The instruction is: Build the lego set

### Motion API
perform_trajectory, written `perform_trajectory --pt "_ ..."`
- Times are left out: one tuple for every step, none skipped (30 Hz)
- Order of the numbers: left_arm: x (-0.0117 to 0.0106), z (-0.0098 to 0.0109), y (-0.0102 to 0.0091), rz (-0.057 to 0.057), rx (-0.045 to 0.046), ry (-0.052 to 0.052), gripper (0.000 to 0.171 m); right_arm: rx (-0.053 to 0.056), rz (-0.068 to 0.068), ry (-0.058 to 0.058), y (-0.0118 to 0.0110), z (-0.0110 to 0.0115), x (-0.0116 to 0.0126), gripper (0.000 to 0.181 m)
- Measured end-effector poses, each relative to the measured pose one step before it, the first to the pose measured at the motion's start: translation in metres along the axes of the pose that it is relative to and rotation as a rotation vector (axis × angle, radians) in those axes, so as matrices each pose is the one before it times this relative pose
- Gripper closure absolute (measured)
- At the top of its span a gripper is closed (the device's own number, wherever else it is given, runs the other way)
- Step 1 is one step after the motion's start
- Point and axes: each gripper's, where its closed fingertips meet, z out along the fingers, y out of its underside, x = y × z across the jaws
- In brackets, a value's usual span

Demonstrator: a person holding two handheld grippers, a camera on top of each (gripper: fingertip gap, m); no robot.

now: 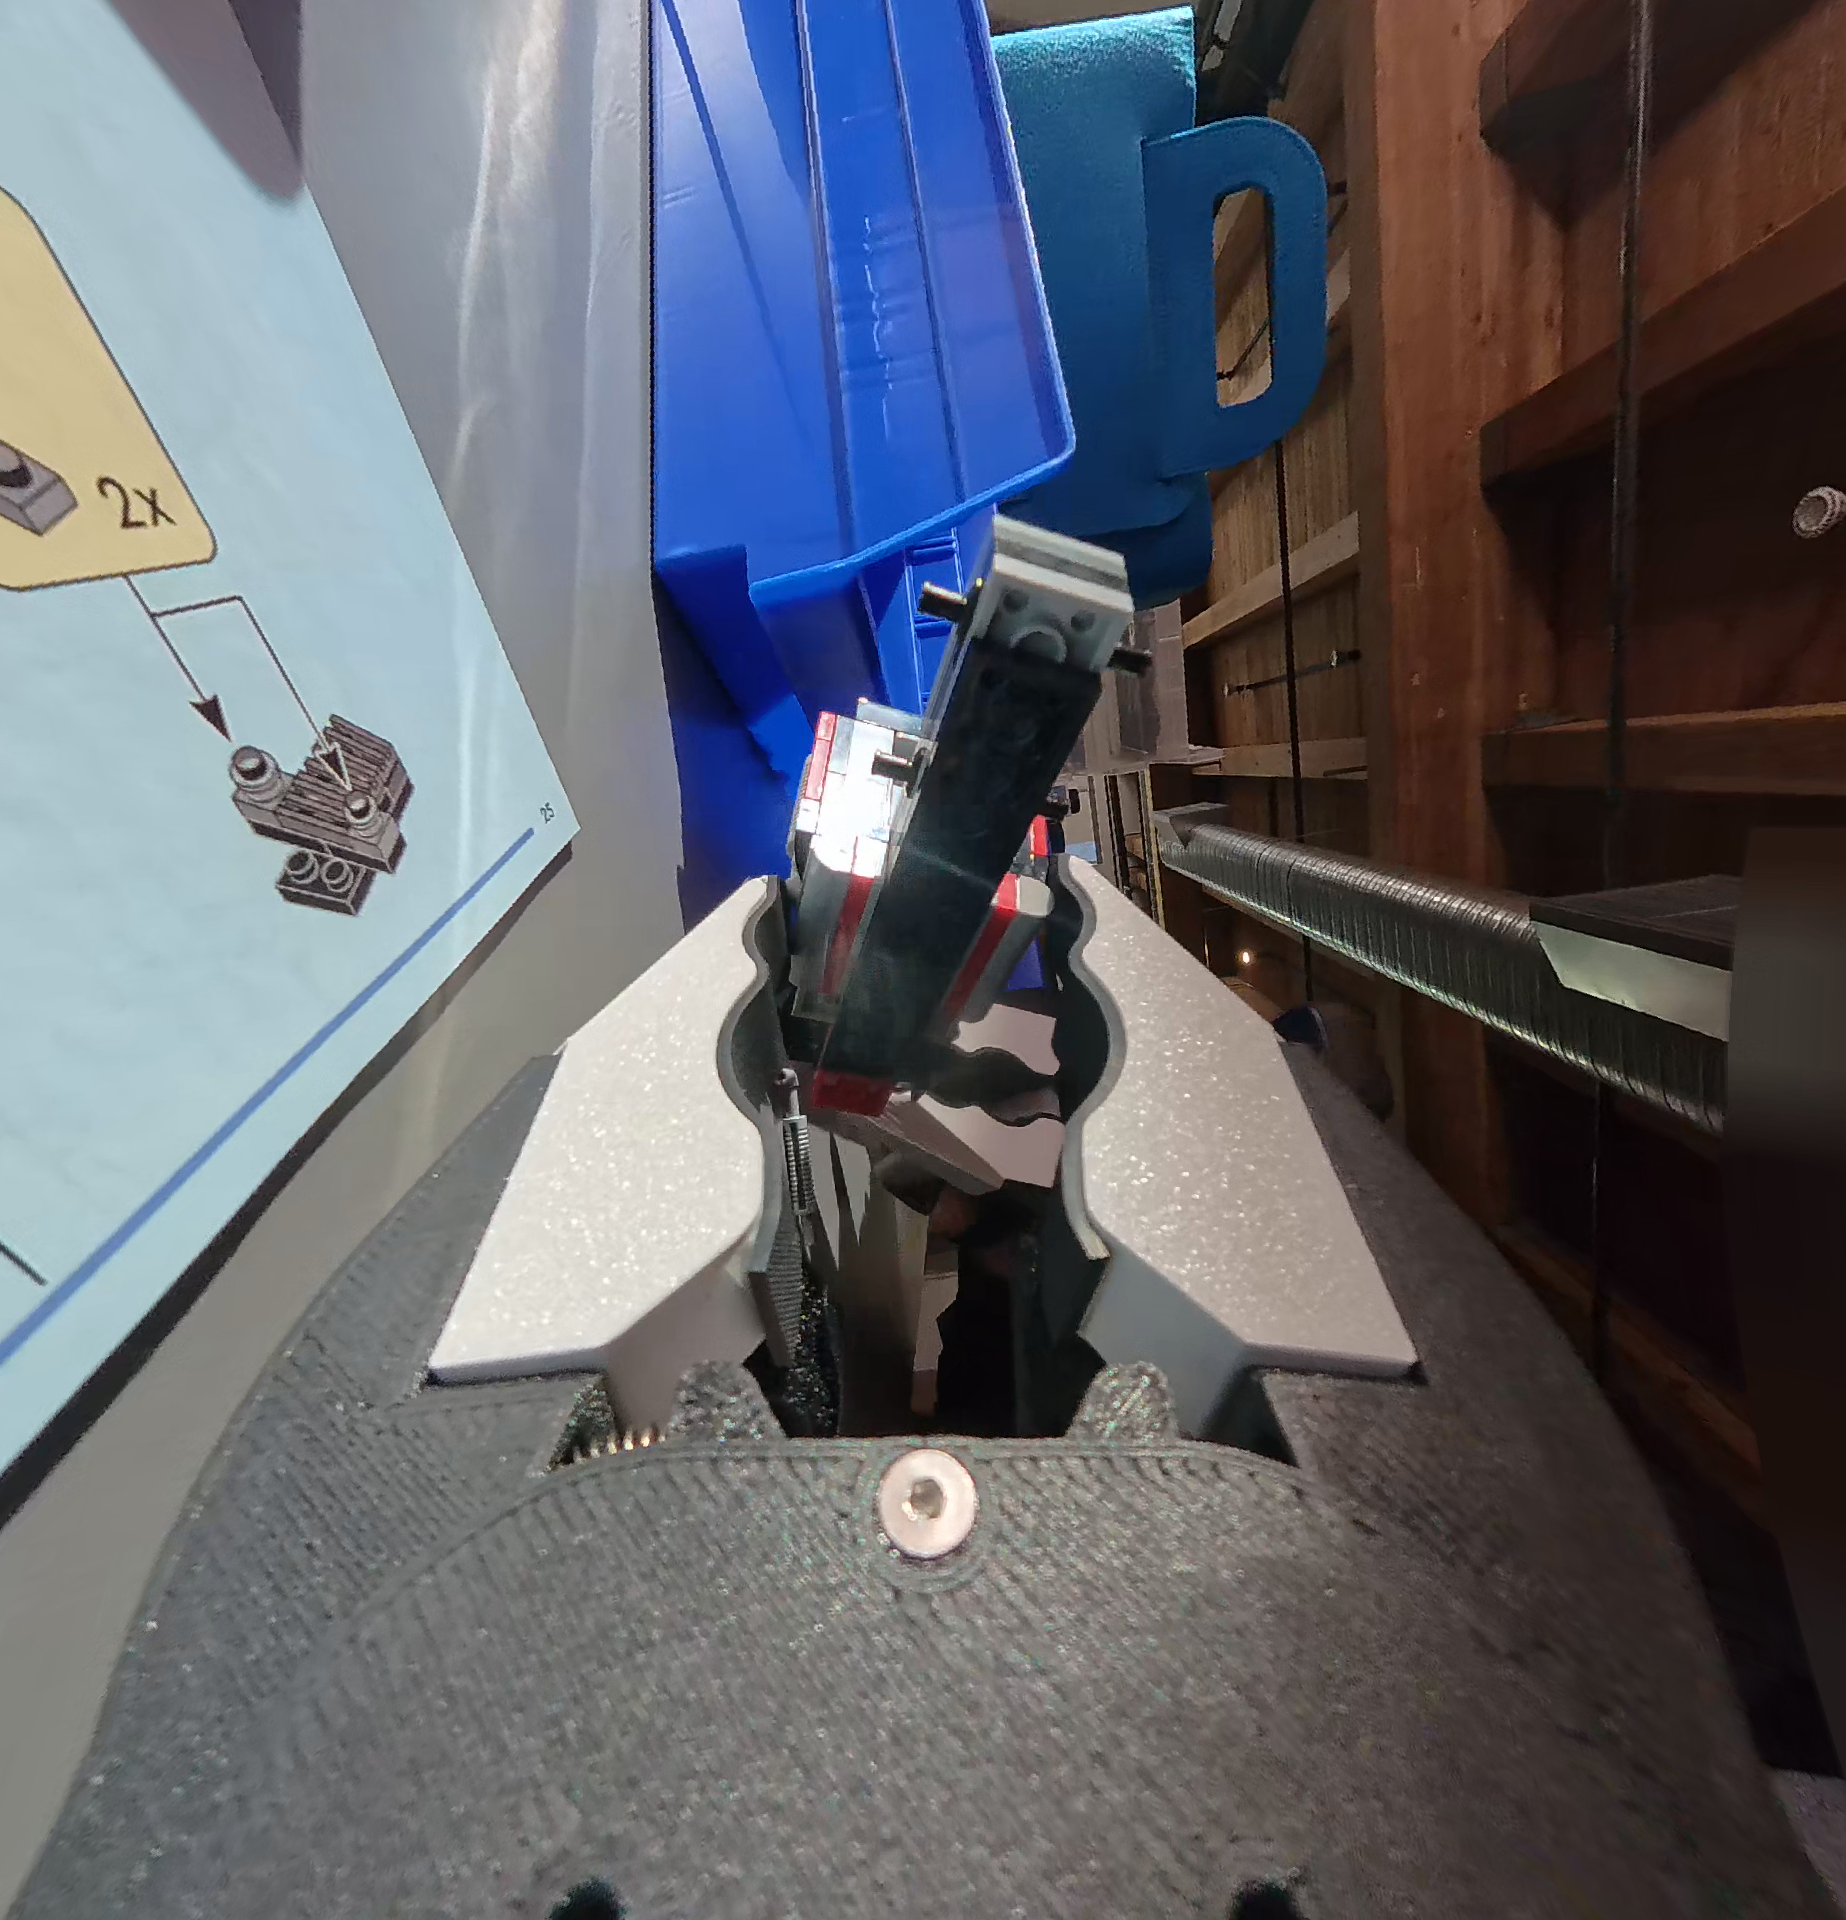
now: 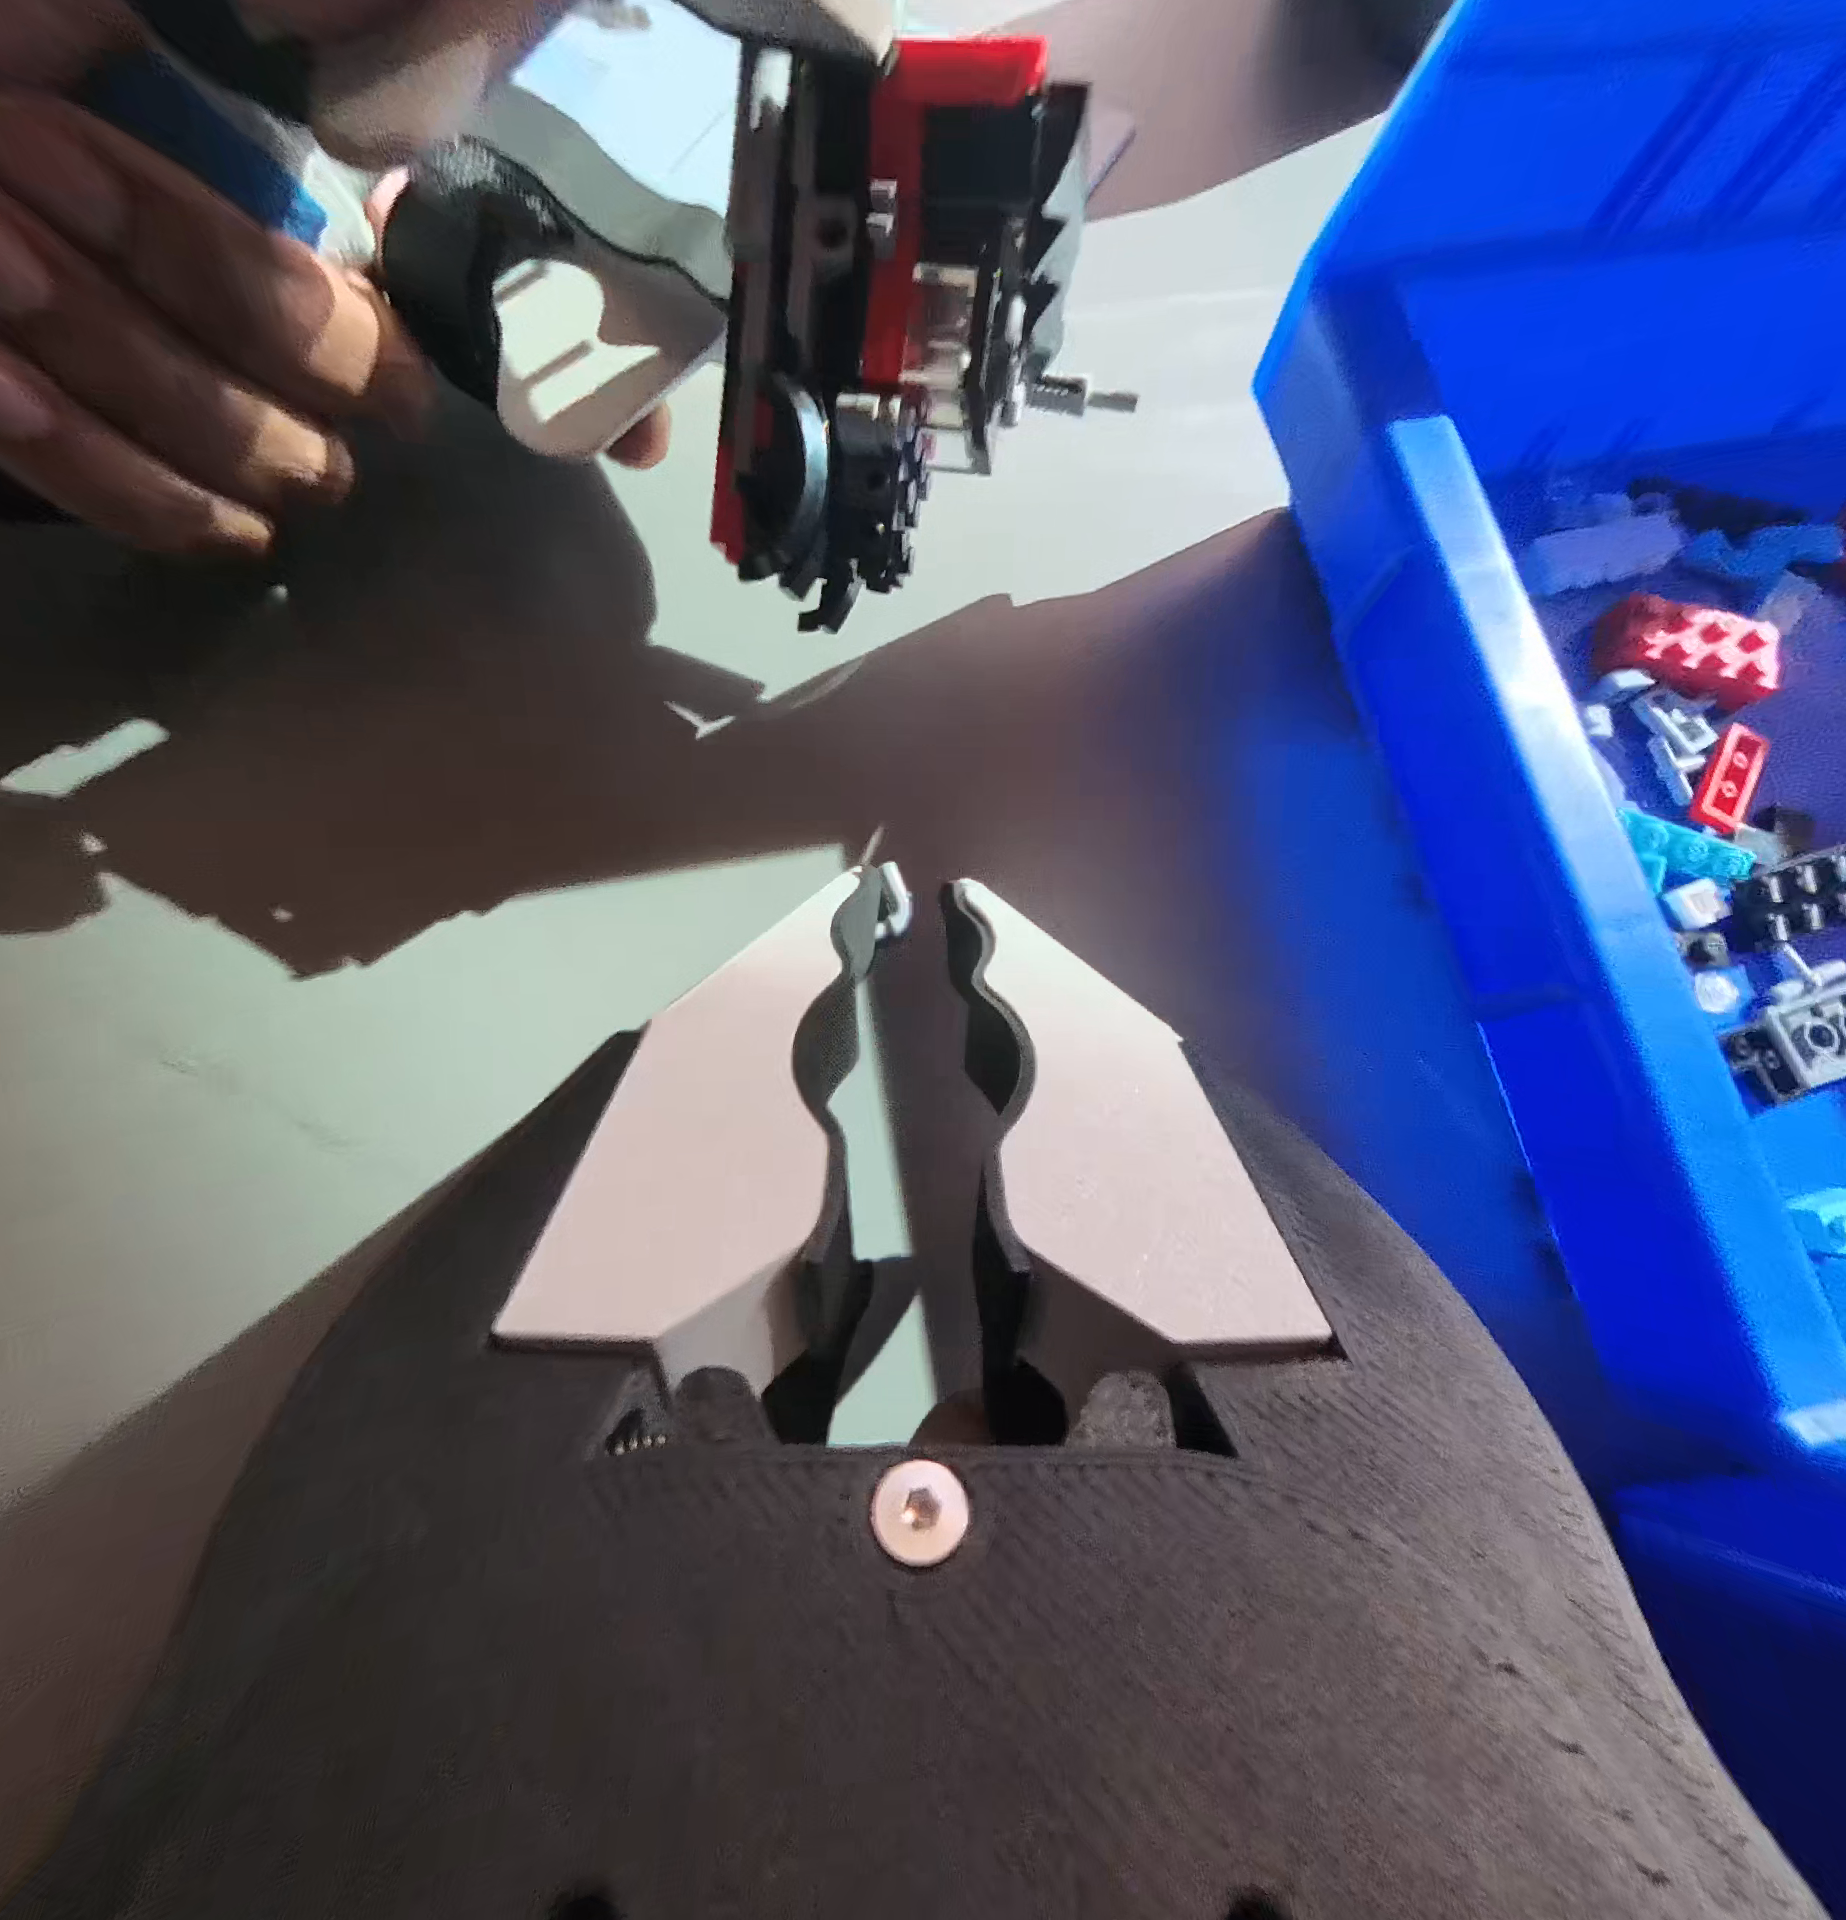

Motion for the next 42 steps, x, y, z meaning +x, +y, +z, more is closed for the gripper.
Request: perform_trajectory --pt "-0.00037 -0.00006 -0.00001 -0.0023 0.00003 -0.0009 0.122 0.0043 0.0289 -0.0058 -0.00109 -0.00303 0.00035 0.165" --pt "0.00008 0.00005 0.00011 -0.0011 -0.00015 0.0006 0.122 0.0003 0.032 -0.0109 -0.00005 -0.00208 -0.00106 0.162" --pt "0.0003 0.00015 0.00039 -0.0002 -0.00169 0.0011 0.122 -0.0102 0.0379 0.0005 0.0021 -0.00098 -0.00011 0.16" --pt "0.00031 0.00022 0.00045 0.0001 -0.00163 0.0013 0.122 -0.0201 0.0362 0.009 0.00362 0.00006 0.00045 0.156" --pt "0.00035 0.00035 0.00059 0.0001 -0.00152 0.0014 0.122 -0.0181 0.0271 0.0063 0.00357 0.0012 -0.0008 0.153" --pt "0.00017 0.00035 0.0005 -0.0004 -0.00172 0.0007 0.122 -0.0152 0.021 0.0123 0.00346 0.0018 -0.00074 0.152" --pt "-0.00013 0.00026 0.00062 -0.0004 -0.0019 -0.0001 0.122 -0.0171 0.0076 0.016 0.00344 0.00252 -0.00098 0.15" --pt "-0.00045 0.00035 0.00057 -0.0007 -0.00175 -0.001 0.122 0.0017 -0.0025 0.0148 0.00031 0.00151 -0.00179 0.149" --pt "-0.00052 0.00016 0.00046 -0.0014 -0.0015 -0.0011 0.122 -0.0022 -0.0133 0.0216 -0.00014 0.00114 -0.00059 0.15" --pt "-0.00038 0.00015 0.00045 -0.0007 -0.00167 -0.0012 0.122 -0.0037 -0.0254 0.0229 -0.0003 0.00092 0.00012 0.153" --pt "-0.00045 0.00008 0.00035 0.0006 -0.00174 -0.0023 0.122 -0.0003 -0.028 0.0179 -0.00065 0.00137 0.00022 0.156" --pt "-0.00038 0.00018 0.00041 0.0012 -0.00231 -0.0029 0.122 0.0022 -0.0238 0.0173 -0.00075 0.00134 0.00154 0.163" --pt "-0.00029 0.00002 0.00057 0.0005 -0.00243 -0.0021 0.122 0.0021 -0.0258 0.0113 -0.00084 0.001 0.00155 0.169" --pt "-0.00013 0.00004 0.00033 -0.0003 -0.00129 -0.0012 0.122 0.0005 -0.0258 0.0022 -0.00052 0.00061 0.00134 0.174" --pt "-0.00008 0.00011 0.0003 -0.0013 -0.00143 -0.0006 0.122 0.001 -0.0193 -0.012 -0.00051 0.00048 0.00013 0.175" --pt "0.00001 0.0 0.0005 -0.0016 -0.00297 -0.0008 0.122 0.0025 -0.011 -0.0181 -0.00058 0.00026 0.00017 0.175" --pt "-0.00005 0.00002 0.00066 -0.0018 -0.00355 -0.0015 0.122 0.005 -0.0213 -0.0196 -0.00062 0.00044 -0.00002 0.175" --pt "-0.00014 0.00016 0.0009 -0.0024 -0.00455 -0.0018 0.122 0.0062 -0.0336 -0.009 -0.00033 0.00035 0.00127 0.175" --pt "-0.00029 0.00025 0.00123 -0.0035 -0.00615 -0.0022 0.122 0.0072 -0.0365 0.0047 -0.00053 -0.00028 0.00321 0.175" --pt "-0.00015 0.00032 0.00133 -0.0041 -0.00623 -0.0009 0.122 0.0154 -0.038 0.0099 -0.00213 -0.00148 0.00378 0.175" --pt "-0.00027 0.0004 0.00146 -0.0043 -0.00718 -0.0018 0.121 0.0247 -0.0387 0.0109 -0.00452 -0.0026 0.00379 0.174" --pt "-0.00034 0.00064 0.00163 -0.0042 -0.00668 -0.0011 0.121 0.0296 -0.0403 0.0148 -0.00643 -0.00347 0.00417 0.174" --pt "0.00005 0.00078 0.00178 -0.0059 -0.00669 0.0014 0.122 0.0307 -0.0458 0.0186 -0.00788 -0.0037 0.00451 0.175" --pt "0.00016 0.00087 0.00182 -0.0063 -0.00643 0.0026 0.121 0.0314 -0.0542 0.0227 -0.00915 -0.00349 0.00467 0.175" --pt "-0.00004 0.00102 0.00207 -0.0053 -0.00635 0.0008 0.121 0.0313 -0.065 0.0213 -0.00967 -0.00256 0.00377 0.175" --pt "0.00003 0.00111 0.00206 -0.0032 -0.006 0.0009 0.121 0.0305 -0.0762 0.0161 -0.00972 -0.00127 0.00199 0.175" --pt "0.00006 0.00108 0.00205 -0.0008 -0.00638 -0.0005 0.121 0.0356 -0.0883 0.018 -0.01013 -0.00033 0.00081 0.175" --pt "0.0001 0.00107 0.00201 -0.0001 -0.00563 0.0001 0.121 0.0344 -0.1019 0.0206 -0.00964 0.00046 -0.00013 0.175" --pt "-0.0002 0.00084 0.00161 -0.0016 -0.00412 -0.0004 0.121 0.0233 -0.1102 0.0289 -0.00789 0.00107 0.00031 0.175" --pt "-0.00032 0.00061 0.00102 -0.0041 -0.00161 0.0006 0.122 0.0086 -0.1134 0.0352 -0.0057 0.00166 0.00107 0.176" --pt "-0.0005 0.00031 0.00061 -0.0057 -0.00097 0.001 0.121 0.0001 -0.1143 0.0339 -0.00432 0.00208 0.00082 0.175" --pt "-0.00045 0.00014 0.00045 -0.003 -0.00122 -0.0007 0.121 -0.0017 -0.1108 0.0372 -0.0038 0.00204 0.00124 0.175" --pt "-0.00021 -0.00001 -0.00006 0.0006 0.00093 -0.0012 0.121 -0.0067 -0.105 0.0312 -0.00296 0.00225 0.00053 0.175" --pt "-0.00001 -0.00006 -0.00018 0.0001 0.00123 -0.0007 0.122 -0.0089 -0.0997 0.0195 -0.00251 0.0026 -0.00125 0.175" --pt "0.00021 -0.00014 -0.00006 -0.002 0.00101 0.0012 0.122 -0.0094 -0.0925 0.0109 -0.00182 0.00269 -0.00244 0.174" --pt "0.00032 0.00004 0.00007 -0.0014 0.00054 0.0014 0.122 -0.0055 -0.0844 0.0063 -0.0019 0.00231 -0.00284 0.174" --pt "0.00004 0.00003 0.00027 0.0004 -0.00057 -0.0011 0.122 0.0035 -0.0718 0.0034 -0.00241 0.00136 -0.00253 0.175" --pt "0.00006 -0.00029 -0.00034 -0.0014 0.00295 -0.0002 0.122 0.0082 -0.0538 0.007 -0.00241 0.0006 -0.00079 0.175" --pt "0.00015 -0.00007 0.0002 -0.0013 -0.00199 -0.0002 0.121 0.004 -0.041 -0.0021 -0.00113 0.00052 -0.00066 0.175" --pt "0.00001 -0.00021 -0.00051 -0.0002 0.00404 -0.0007 0.122 0.0011 -0.0357 -0.004 -0.00018 0.00062 0.00007 0.175" --pt "0.0007 -0.00014 -0.0003 -0.0023 0.00204 0.0032 0.122 0.0028 -0.0322 -0.0024 -0.00008 0.00038 0.001 0.175" --pt "0.00084 -0.00002 -0.00001 -0.0018 -0.00014 0.0029 0.122 0.0013 -0.0272 -0.0044 -0.00002 0.0006 0.00108 0.174"
